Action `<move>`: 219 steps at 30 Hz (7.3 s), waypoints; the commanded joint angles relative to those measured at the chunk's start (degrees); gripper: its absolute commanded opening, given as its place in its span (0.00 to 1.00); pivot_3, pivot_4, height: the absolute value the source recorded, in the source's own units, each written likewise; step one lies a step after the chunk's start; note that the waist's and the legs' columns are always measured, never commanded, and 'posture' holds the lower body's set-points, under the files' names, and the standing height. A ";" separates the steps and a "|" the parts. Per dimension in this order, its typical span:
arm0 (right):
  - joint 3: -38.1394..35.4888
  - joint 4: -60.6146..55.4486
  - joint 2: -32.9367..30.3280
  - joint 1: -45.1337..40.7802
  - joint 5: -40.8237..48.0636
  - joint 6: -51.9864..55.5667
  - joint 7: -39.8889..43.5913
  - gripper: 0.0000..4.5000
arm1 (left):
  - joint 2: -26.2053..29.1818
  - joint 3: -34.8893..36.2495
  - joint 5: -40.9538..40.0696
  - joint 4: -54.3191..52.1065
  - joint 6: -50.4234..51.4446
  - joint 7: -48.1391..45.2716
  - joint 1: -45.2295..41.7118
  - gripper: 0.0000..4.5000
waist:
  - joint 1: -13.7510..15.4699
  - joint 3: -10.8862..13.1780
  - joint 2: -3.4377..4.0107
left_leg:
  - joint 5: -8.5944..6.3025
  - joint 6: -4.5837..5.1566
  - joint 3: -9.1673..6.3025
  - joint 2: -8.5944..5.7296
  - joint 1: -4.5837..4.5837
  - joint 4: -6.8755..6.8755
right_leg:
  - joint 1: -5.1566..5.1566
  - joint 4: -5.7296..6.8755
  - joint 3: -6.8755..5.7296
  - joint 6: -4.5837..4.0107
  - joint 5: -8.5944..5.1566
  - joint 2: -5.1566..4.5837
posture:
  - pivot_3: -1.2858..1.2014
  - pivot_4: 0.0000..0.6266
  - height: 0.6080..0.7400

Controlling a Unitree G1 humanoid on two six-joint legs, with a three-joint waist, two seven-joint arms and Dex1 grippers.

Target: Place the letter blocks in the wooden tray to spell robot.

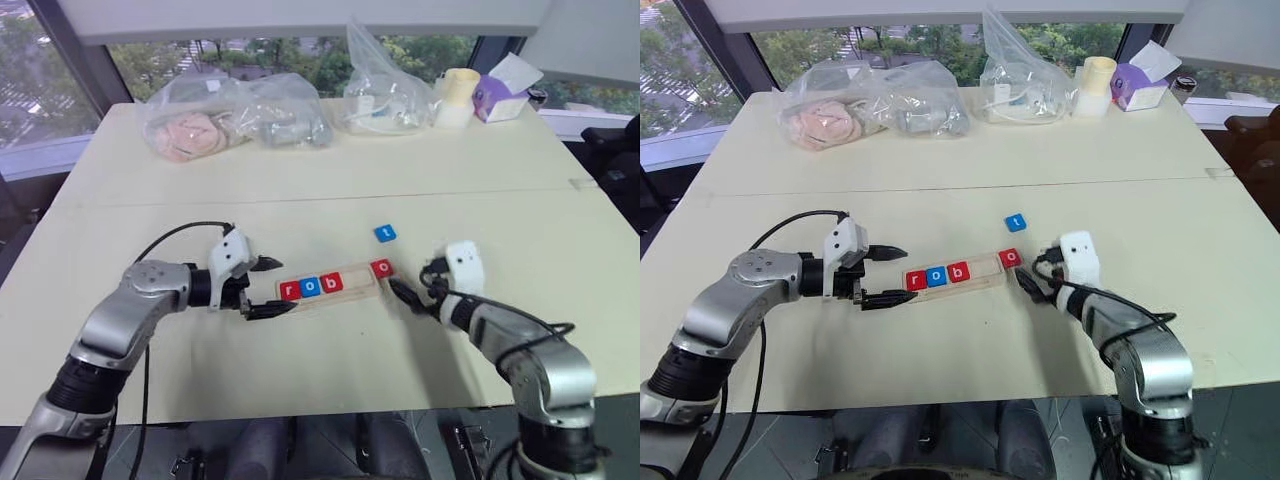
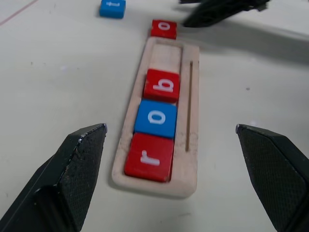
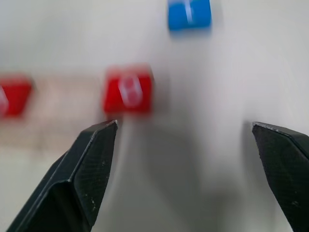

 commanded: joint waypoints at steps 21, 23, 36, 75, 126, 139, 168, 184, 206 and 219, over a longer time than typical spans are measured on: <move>11.30 12.80 2.80 -4.99 -5.83 -18.30 -0.07 0.99 | -0.76 0.43 1.15 -2.33 -1.99 1.05 0.99 1.00 | -0.10 -0.01 -0.02 | 0.00 0.00 0.02 0.10 0.02 0.01 | 0.00 -0.03 0.00 -0.09 0.04 0.05 | 0.52 0.24 1.00; 9.96 12.45 3.51 -4.94 -4.81 -17.60 -0.40 0.99 | -0.61 0.70 0.84 -3.41 -1.28 1.43 1.21 1.00 | -0.11 -0.01 -0.02 | 0.00 0.00 0.01 0.11 0.02 0.01 | -0.01 -0.02 0.01 -0.09 0.04 0.06 | 0.52 0.24 1.00; 9.65 10.06 3.16 -3.11 -3.77 -16.16 -0.08 0.26 | -0.75 0.94 0.98 0.30 -1.55 0.06 -2.20 1.00 | -0.06 -0.01 -0.01 | 0.00 0.00 0.00 0.07 0.03 0.00 | 0.00 -0.02 0.00 -0.08 0.03 0.08 | 0.52 0.24 1.00; -3.73 -7.66 -16.26 9.89 6.36 -18.70 23.75 0.94 | 10.83 -0.96 -7.27 -10.88 6.05 -14.22 -0.39 1.00 | -0.18 0.04 -0.03 | -0.04 0.04 0.21 0.13 -0.03 -0.09 | -0.10 -0.12 0.13 0.09 -0.12 0.04 | 0.52 0.24 1.00; 28.23 61.42 -10.08 -41.44 -16.53 -61.62 62.44 0.26 | 15.87 8.43 -9.53 -15.00 9.22 -5.09 7.00 1.00 | -0.34 0.20 -0.14 | -0.06 0.02 0.38 0.46 0.05 -0.01 | -0.08 -0.07 0.18 0.02 0.17 0.38 | 0.52 0.24 1.00; 29.07 68.88 -5.56 -45.14 -19.67 -65.41 63.55 0.26 | 14.10 7.69 -9.80 -15.68 9.81 -2.75 6.60 1.00 | -0.40 0.20 -0.14 | 0.00 -0.08 0.51 0.83 0.15 0.00 | -0.10 -0.04 0.27 -0.48 0.34 0.97 | 0.52 0.24 1.00; 27.74 53.86 -5.79 -39.92 -20.06 -55.34 58.77 0.26 | 12.23 3.99 -5.33 -12.48 6.26 -2.40 5.45 1.00 | -0.33 0.20 -0.14 | 0.01 -0.09 0.61 0.85 0.20 -0.01 | -0.13 -0.01 0.35 -0.49 0.37 1.01 | 0.52 0.24 1.00; 27.53 46.83 -7.05 -36.45 -18.72 -50.06 55.65 0.50 | 10.91 3.00 -3.83 -10.85 5.56 -3.15 4.34 1.00 | -0.29 0.20 -0.14 | 0.01 -0.09 0.67 0.87 0.20 0.01 | -0.14 0.00 0.40 -0.51 0.38 1.01 | 0.52 0.24 1.00; 26.31 37.20 -7.63 -30.01 -12.40 -39.06 53.34 0.98 | 10.04 2.61 -3.36 -9.56 5.35 -3.05 3.73 1.00 | -0.30 0.19 -0.14 | 0.01 -0.08 0.72 0.90 0.19 0.04 | -0.15 0.00 0.45 -0.58 0.37 1.00 | 0.52 0.24 1.00; 24.63 36.47 -6.66 -31.63 -10.72 -38.33 51.38 0.98 | 9.84 2.78 -3.64 -10.08 5.73 -2.57 4.34 1.00 | -0.16 0.19 -0.14 | 0.01 -0.08 0.78 0.93 0.22 0.05 | -0.16 0.00 0.49 -0.61 0.40 1.02 | 0.52 0.24 1.00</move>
